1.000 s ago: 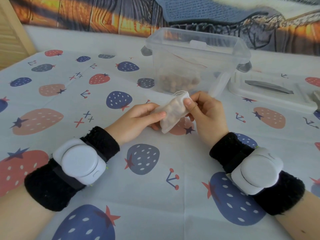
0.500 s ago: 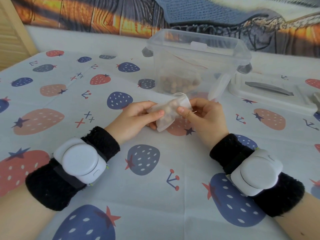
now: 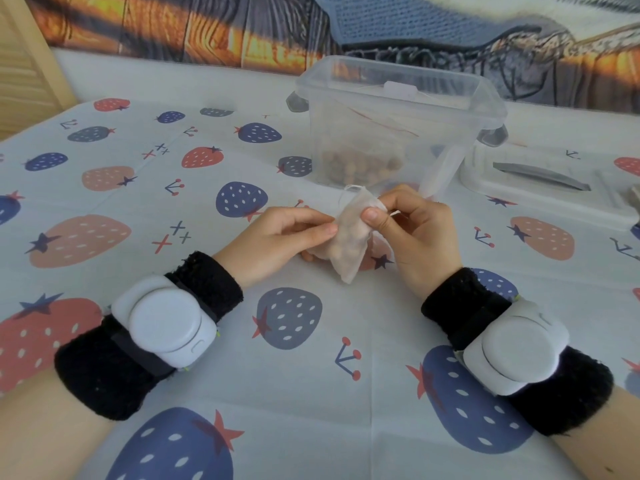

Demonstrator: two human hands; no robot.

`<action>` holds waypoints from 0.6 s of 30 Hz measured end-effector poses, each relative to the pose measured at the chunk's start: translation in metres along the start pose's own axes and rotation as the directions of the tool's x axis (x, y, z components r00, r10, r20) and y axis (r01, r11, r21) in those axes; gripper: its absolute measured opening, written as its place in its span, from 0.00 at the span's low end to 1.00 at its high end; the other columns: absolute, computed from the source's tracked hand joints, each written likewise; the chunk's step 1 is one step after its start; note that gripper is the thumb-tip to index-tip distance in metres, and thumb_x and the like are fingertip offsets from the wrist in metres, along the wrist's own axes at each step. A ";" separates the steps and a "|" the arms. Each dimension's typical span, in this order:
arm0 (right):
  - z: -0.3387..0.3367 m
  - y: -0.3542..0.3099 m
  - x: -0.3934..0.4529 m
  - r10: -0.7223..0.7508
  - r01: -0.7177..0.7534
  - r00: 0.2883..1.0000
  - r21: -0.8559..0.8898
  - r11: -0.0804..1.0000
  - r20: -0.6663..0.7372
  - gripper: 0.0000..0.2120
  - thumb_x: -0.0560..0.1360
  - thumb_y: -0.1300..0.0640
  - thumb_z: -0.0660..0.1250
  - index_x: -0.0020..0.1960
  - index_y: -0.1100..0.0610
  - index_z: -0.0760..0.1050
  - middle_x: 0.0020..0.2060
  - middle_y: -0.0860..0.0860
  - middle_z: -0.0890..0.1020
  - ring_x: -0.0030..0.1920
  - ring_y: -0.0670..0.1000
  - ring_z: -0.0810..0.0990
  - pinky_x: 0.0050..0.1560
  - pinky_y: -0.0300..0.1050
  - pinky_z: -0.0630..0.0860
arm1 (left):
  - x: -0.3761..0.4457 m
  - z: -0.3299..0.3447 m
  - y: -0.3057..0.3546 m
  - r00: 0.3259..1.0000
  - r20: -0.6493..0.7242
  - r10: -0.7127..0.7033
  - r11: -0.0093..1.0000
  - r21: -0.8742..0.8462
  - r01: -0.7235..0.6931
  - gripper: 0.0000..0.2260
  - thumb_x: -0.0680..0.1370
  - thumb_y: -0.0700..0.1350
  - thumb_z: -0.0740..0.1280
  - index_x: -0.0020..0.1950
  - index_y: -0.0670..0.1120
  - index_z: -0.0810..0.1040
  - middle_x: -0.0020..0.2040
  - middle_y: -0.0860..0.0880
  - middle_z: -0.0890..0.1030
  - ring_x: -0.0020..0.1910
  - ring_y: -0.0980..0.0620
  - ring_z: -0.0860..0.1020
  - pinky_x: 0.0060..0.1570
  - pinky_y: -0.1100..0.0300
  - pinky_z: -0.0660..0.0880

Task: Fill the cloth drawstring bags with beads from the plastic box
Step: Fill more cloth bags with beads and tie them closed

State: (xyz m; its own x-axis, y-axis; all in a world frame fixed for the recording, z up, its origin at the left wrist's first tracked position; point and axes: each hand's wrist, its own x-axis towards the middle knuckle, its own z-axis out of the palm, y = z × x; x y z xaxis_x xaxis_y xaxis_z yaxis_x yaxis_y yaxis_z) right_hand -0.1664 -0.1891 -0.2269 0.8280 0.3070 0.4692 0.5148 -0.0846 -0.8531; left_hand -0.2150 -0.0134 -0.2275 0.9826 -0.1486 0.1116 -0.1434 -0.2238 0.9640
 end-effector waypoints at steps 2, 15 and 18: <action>0.000 0.001 0.000 -0.022 0.022 0.999 0.004 1.000 -0.024 0.07 0.71 0.59 0.67 0.34 0.50 0.75 0.33 0.46 0.73 0.35 0.41 0.72 0.40 0.34 0.69 | 0.000 0.001 0.000 0.998 0.059 -0.012 0.999 0.035 0.010 0.16 0.73 0.50 0.63 0.52 0.40 0.80 0.44 0.50 0.81 0.41 0.61 0.77 0.42 0.70 0.72; 0.000 0.001 -0.001 0.022 -0.025 0.996 0.044 0.999 0.082 0.10 0.71 0.64 0.71 0.37 0.51 0.77 0.32 0.46 0.78 0.31 0.40 0.75 0.36 0.32 0.72 | 0.003 -0.007 -0.004 0.999 0.012 -0.041 0.998 -0.038 0.041 0.14 0.74 0.50 0.62 0.45 0.39 0.78 0.41 0.44 0.78 0.39 0.54 0.76 0.40 0.65 0.73; -0.001 0.002 0.000 0.043 -0.052 0.996 0.102 0.993 0.083 0.10 0.71 0.65 0.69 0.34 0.54 0.77 0.27 0.42 0.76 0.29 0.41 0.73 0.34 0.33 0.71 | 0.002 -0.007 -0.004 0.998 0.010 -0.056 0.995 -0.080 0.056 0.14 0.73 0.50 0.63 0.45 0.40 0.78 0.40 0.47 0.78 0.39 0.55 0.76 0.40 0.65 0.73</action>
State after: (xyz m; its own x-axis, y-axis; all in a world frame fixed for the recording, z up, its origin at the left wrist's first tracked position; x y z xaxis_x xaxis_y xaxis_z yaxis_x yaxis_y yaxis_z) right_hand -0.1652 -0.1902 -0.2280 0.8285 0.3802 0.4112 0.4459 -0.0035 -0.8951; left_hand -0.2119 -0.0065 -0.2293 0.9878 -0.1459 0.0553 -0.0779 -0.1544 0.9849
